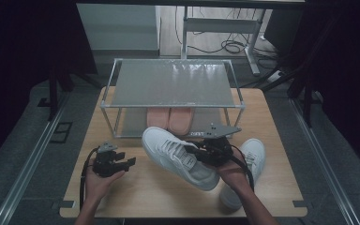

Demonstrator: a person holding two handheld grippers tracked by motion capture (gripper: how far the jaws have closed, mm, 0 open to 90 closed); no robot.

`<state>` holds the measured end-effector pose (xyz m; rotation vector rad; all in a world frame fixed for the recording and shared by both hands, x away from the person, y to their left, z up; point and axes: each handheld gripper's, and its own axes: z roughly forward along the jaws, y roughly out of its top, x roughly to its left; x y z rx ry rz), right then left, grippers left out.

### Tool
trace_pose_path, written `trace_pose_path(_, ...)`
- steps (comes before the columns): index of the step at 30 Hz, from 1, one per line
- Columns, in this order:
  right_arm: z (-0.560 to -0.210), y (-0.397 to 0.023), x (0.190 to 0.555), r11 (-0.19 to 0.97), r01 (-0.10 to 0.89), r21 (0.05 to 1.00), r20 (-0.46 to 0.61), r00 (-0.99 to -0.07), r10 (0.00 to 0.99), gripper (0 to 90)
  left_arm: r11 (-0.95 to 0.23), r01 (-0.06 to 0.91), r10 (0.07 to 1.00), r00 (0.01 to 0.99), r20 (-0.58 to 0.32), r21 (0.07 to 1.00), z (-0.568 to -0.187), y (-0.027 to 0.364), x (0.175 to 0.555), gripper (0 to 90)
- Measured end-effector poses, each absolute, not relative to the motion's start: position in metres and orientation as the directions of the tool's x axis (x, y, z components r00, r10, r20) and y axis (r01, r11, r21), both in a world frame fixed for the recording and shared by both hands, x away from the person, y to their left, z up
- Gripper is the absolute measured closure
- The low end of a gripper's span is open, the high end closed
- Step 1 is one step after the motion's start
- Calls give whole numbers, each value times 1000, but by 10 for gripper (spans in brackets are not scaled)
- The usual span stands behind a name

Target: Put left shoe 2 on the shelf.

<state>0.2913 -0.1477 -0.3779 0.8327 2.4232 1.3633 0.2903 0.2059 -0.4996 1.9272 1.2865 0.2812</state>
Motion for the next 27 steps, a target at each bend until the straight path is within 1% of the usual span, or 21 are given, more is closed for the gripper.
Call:
trace_pose_path(15,-366,-154,300,362,347,865,63,-792,607,800,-174,686,857,459,-234,706,-500,207,291,435)
trace_pose_path(27,-353,-155,309,333,328,884,68,-795,603,800,-177,686,856,461,-233,706,-501,207,291,435)
